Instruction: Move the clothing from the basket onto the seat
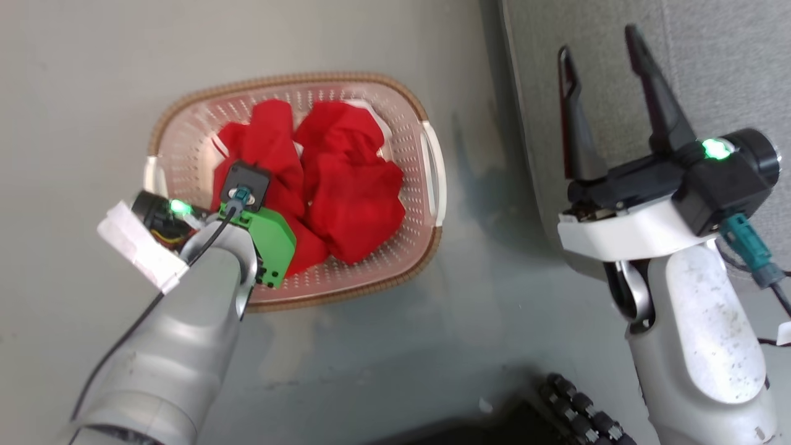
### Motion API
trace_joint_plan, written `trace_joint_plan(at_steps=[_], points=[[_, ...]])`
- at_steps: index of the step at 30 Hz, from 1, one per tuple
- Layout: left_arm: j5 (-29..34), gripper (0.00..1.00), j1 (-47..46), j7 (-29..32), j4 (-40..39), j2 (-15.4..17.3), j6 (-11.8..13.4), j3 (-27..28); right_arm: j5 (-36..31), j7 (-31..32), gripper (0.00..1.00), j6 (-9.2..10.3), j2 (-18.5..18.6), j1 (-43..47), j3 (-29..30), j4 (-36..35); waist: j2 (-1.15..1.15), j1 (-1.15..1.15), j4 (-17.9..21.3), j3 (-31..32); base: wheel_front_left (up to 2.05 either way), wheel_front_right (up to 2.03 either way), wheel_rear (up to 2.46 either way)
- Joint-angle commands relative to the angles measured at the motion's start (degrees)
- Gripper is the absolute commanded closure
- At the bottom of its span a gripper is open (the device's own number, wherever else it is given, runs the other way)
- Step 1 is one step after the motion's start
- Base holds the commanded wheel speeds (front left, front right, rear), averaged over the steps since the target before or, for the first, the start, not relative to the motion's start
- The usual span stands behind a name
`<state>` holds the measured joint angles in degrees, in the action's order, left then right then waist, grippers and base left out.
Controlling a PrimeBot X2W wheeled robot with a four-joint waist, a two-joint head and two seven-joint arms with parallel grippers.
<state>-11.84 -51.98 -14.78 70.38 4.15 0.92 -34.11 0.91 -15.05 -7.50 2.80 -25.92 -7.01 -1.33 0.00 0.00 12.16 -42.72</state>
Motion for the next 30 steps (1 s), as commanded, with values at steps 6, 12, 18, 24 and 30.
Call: trace_joint_plan(at_steps=[6,12,18,24,30], points=[[-4.21,1.0,8.82,-0.42,-7.44,-0.72,-0.63,3.19,-1.42,-0.18,0.0,0.02,0.19,5.32,-1.66,2.43,0.0,0.0,-4.61,16.76,0.0,0.0,0.0],[-5.08,1.0,17.21,-0.44,-15.31,-0.7,0.22,5.56,-2.7,-0.19,0.0,0.01,0.2,10.54,-3.68,4.88,0.0,0.0,-5.07,26.43,0.0,0.0,0.0],[-5.01,1.0,25.92,-0.44,-23.74,-0.81,0.66,7.9,-3.13,-0.18,0.0,0.01,0.2,16.8,-5.77,7.29,0.0,0.0,-5.02,35.97,0.0,0.0,0.0],[-5.37,1.0,30.96,-0.45,-30.94,-0.97,0.31,9.88,-3.44,-0.18,0.0,0.02,0.19,20.14,-7.49,8.13,0.0,0.0,-4.87,41.02,0.0,0.0,0.0],[-4.95,1.0,33.48,-0.39,-36.78,-1.01,1.21,11.34,-3.55,-0.18,0.0,0.01,0.2,21.64,-8.0,8.26,0.0,0.0,-5.09,42.74,0.0,0.0,0.0]])
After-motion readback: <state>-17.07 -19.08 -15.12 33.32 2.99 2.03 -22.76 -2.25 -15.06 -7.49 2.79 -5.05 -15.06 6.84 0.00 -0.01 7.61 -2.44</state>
